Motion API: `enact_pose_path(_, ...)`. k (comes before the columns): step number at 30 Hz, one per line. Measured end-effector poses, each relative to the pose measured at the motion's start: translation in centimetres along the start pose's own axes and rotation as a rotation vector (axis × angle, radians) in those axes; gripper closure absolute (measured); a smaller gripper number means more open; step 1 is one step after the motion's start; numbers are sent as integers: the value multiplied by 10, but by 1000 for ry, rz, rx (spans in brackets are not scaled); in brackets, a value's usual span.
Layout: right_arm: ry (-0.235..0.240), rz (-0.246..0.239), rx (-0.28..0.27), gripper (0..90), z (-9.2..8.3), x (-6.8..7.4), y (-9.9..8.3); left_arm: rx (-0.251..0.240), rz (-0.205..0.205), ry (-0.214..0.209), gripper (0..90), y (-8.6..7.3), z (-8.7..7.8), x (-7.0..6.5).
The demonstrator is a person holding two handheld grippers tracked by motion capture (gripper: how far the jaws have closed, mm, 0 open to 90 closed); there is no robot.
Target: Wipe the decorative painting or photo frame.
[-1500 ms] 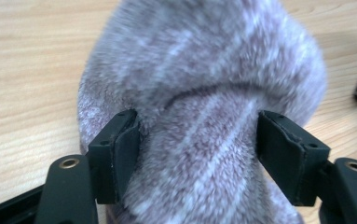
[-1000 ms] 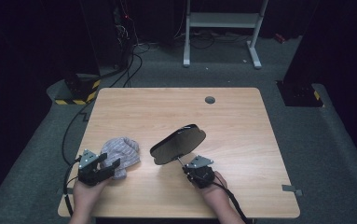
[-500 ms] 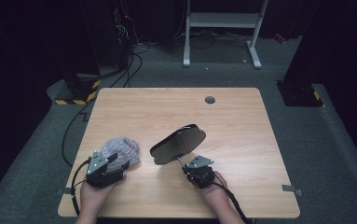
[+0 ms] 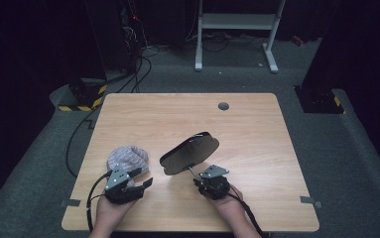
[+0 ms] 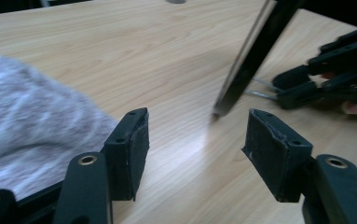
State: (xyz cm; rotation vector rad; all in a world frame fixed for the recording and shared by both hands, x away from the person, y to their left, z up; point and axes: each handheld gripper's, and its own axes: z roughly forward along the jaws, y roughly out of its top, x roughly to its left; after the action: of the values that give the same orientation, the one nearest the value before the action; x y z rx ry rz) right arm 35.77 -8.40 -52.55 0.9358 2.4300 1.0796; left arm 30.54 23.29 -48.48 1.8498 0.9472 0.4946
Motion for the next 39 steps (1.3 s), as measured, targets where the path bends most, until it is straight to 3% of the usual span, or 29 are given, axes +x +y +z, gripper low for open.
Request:
enact_pose_path(7,-8,18,-17,577,-7,-1,-3,3,24,-69,414,2,12,-15)
enact_pose_path(12,-25,42,-41,534,-17,-4,-8,10,38,-67,436,3,25,-24)
enact_pose_path(15,-54,51,-54,513,-26,-4,-14,-6,30,-55,456,6,31,-25)
enact_pose_path(24,-73,75,-69,500,-46,-4,-29,-21,38,-68,486,10,47,-28)
enact_pose_path(39,-64,55,-66,494,-43,2,-28,-8,96,-89,497,9,47,-45)
